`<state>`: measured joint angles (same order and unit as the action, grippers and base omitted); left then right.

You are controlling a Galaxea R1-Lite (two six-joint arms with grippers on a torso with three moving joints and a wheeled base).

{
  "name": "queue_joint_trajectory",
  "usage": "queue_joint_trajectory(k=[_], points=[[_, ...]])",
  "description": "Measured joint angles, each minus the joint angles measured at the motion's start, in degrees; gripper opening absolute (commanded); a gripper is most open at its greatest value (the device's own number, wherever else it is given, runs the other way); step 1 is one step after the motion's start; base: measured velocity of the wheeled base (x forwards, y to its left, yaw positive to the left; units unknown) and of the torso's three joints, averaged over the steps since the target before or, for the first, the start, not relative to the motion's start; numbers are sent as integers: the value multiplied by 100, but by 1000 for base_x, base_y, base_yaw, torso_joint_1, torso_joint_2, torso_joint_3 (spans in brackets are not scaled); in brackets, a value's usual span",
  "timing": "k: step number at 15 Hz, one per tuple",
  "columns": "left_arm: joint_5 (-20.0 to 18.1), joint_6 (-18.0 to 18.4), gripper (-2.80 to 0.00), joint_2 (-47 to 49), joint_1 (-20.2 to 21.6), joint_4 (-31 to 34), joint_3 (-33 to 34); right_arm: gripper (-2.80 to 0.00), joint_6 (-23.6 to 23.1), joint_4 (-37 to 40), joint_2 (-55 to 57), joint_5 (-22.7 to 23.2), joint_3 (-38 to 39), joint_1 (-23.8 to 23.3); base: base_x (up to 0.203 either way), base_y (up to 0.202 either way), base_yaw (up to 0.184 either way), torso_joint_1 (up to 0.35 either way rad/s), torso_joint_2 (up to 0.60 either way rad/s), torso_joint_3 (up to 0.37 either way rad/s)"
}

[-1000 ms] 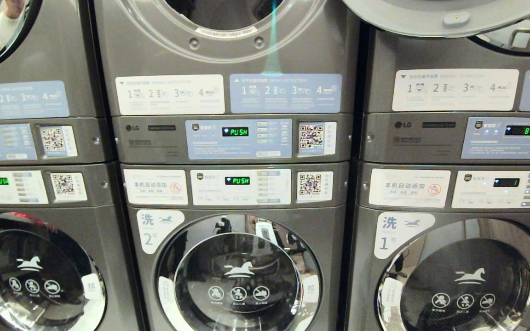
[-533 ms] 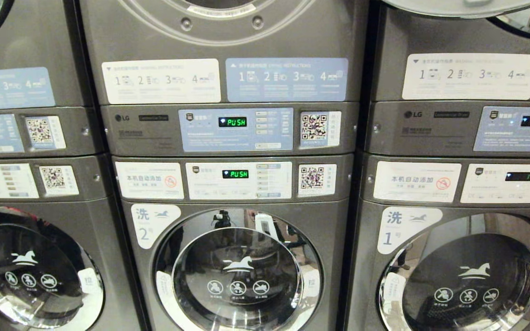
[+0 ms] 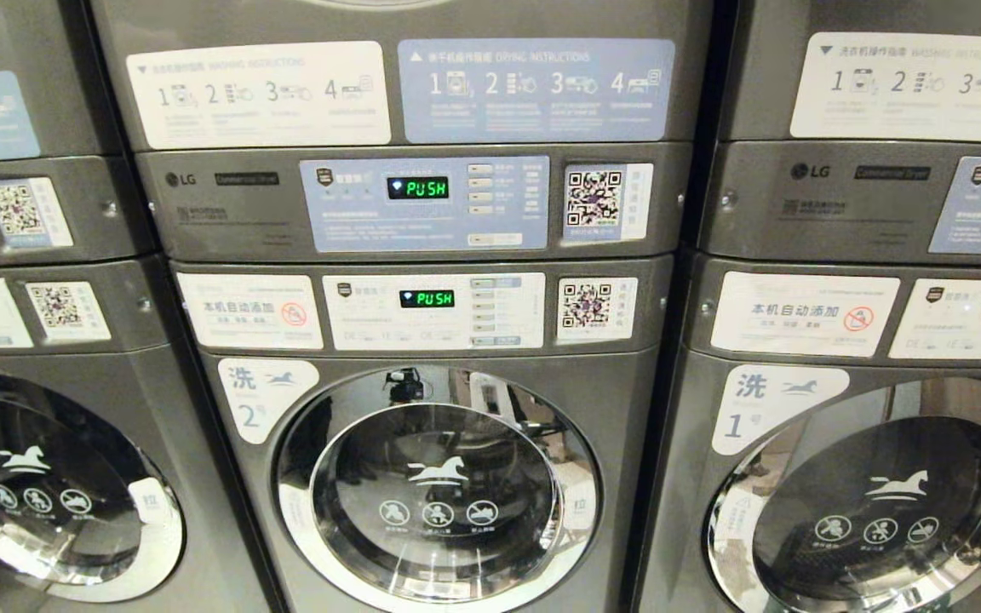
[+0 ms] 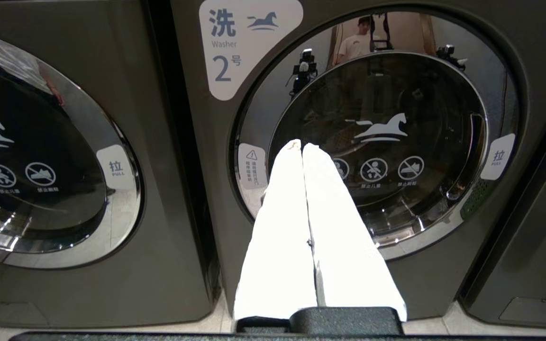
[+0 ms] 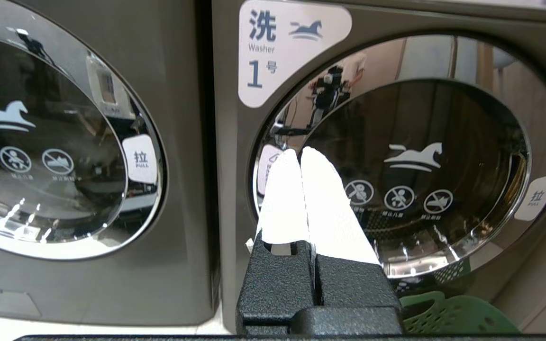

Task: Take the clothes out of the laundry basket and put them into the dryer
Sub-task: Take the clothes out of the basket

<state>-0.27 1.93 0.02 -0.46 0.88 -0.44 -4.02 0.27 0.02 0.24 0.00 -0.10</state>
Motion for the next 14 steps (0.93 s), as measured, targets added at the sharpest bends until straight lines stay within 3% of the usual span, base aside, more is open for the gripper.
queue_joint_trajectory(k=[14], points=[[34,-6,-280,0,0,-90,30,-280,65,0,0,-9,0,0,0,0,0,3,4,-186]])
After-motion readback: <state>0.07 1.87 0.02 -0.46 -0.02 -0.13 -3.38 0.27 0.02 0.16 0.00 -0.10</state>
